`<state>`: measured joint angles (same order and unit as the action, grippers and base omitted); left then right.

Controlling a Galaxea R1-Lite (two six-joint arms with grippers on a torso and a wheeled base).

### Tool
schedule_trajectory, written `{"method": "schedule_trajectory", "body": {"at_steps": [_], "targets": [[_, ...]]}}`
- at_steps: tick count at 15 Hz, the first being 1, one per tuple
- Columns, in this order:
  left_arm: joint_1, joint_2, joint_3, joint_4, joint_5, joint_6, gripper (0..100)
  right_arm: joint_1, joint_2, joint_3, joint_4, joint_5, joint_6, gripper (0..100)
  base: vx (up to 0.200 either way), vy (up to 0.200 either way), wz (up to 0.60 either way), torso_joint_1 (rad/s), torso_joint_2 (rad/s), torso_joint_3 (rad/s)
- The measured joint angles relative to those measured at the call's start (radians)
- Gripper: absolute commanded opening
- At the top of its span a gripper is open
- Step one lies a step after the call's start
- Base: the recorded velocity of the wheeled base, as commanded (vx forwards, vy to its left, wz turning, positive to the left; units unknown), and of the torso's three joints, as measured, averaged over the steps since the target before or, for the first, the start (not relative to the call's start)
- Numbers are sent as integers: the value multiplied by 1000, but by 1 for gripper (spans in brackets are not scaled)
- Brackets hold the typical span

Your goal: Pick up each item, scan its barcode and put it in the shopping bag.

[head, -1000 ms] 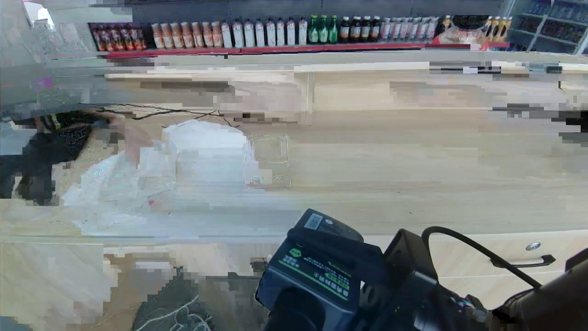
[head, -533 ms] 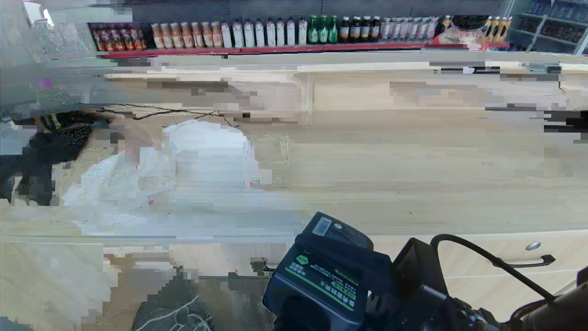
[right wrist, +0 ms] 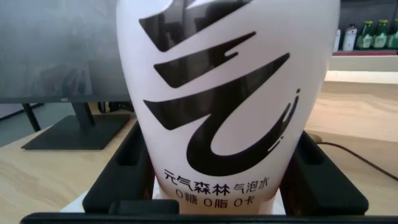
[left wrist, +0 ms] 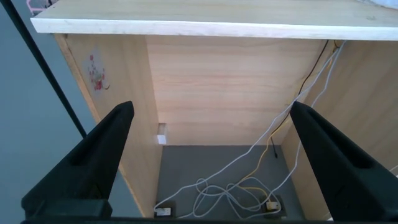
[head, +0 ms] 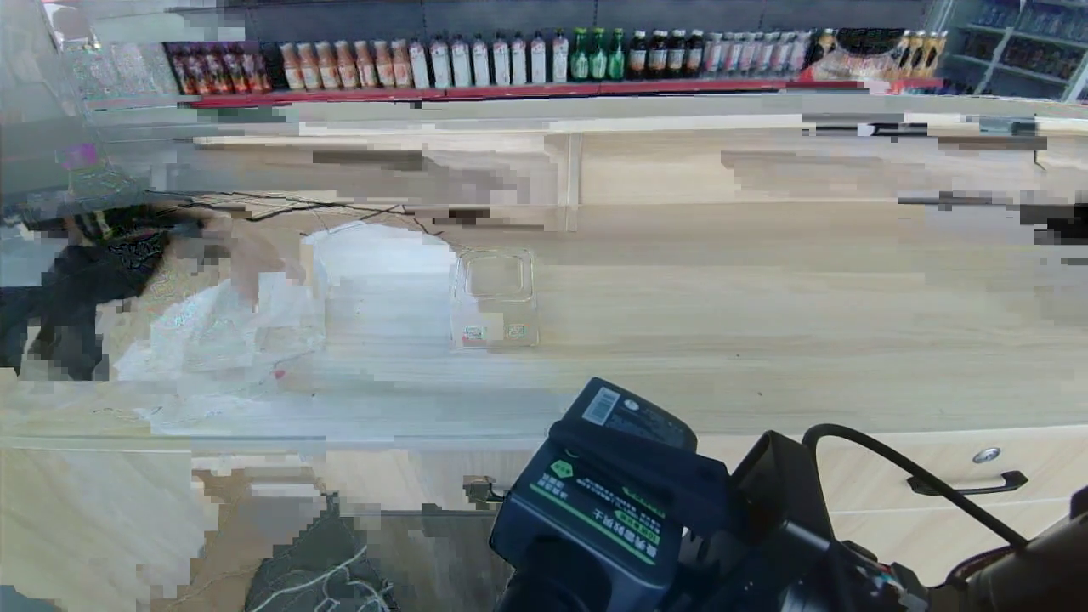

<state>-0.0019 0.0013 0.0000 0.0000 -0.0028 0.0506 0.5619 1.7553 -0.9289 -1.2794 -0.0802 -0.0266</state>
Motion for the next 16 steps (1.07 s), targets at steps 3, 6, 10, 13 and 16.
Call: {"method": "schedule_trajectory", "body": {"at_steps": [3,6,10,13,16], "targets": [[0,0,0,0,0,0,100,30,86,-94,11,-9,-1,0,0,0,0,0,0,0],[1,0,0,0,0,0,100,43,172,-185,13,-11,-2,0,0,0,0,0,0,0],[0,0,0,0,0,0,100,61,257,-283,64,-10,-2,0,0,0,0,0,0,0],[0,0,0,0,0,0,100,68,297,-306,65,-9,-1,0,0,0,0,0,0,0],[0,0,0,0,0,0,100,73,333,-306,44,-8,3,0,0,0,0,0,0,0]]}}
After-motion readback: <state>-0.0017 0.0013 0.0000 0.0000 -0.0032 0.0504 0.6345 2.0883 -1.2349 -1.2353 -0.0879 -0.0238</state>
